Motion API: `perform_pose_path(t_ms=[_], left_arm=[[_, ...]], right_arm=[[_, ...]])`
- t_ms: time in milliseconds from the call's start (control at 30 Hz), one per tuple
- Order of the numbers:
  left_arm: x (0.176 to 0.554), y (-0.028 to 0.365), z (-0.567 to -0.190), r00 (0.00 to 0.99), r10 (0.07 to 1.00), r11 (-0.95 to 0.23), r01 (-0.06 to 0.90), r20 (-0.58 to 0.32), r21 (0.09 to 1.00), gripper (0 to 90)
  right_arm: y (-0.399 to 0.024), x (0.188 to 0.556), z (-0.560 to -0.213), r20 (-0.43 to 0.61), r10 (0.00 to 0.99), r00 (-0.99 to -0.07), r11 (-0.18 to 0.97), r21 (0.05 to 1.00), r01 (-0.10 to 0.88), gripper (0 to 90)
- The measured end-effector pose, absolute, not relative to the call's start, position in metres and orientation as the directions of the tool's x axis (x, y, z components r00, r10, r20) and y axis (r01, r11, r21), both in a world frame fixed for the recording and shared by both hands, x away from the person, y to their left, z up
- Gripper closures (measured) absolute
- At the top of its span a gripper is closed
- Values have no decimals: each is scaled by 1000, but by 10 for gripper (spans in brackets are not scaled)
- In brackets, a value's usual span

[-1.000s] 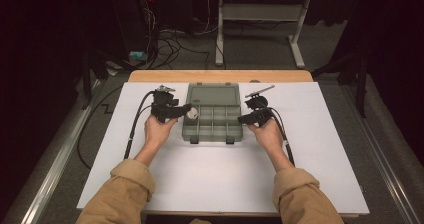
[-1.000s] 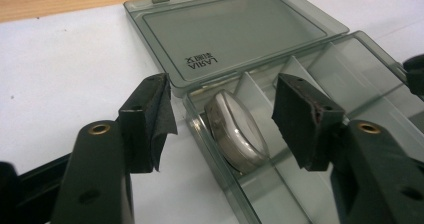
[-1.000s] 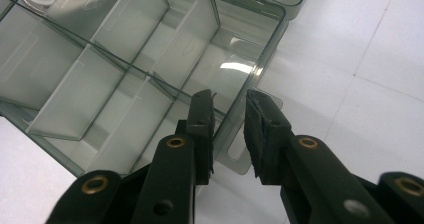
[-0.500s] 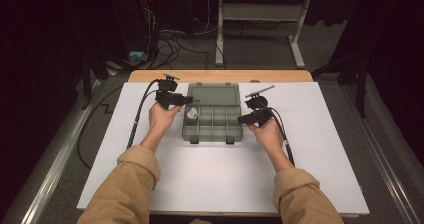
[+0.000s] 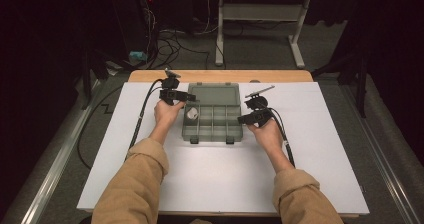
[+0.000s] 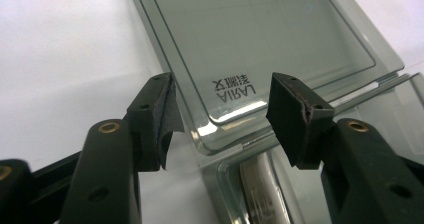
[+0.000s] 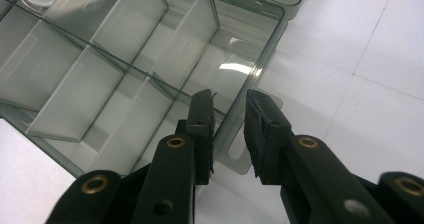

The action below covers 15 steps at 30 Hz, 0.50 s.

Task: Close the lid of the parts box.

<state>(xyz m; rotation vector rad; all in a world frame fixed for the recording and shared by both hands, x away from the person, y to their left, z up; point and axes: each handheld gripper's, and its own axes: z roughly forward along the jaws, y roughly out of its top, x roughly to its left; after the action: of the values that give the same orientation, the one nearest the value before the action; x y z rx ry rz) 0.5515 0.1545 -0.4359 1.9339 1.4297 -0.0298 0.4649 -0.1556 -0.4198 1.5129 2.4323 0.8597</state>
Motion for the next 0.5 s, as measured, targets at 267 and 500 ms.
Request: perform_pose_path(t_ms=[267,500], left_arm=[[558,156,-446,357,814,-102,865,-458,492,452],[561,160,-451,338,793,-70,876,-506,477,452]], right_arm=[[-155,465,-420,168,862,-479,325,543,774,743],[-155,465,-420,166,862,-478,326,542,775,743]])
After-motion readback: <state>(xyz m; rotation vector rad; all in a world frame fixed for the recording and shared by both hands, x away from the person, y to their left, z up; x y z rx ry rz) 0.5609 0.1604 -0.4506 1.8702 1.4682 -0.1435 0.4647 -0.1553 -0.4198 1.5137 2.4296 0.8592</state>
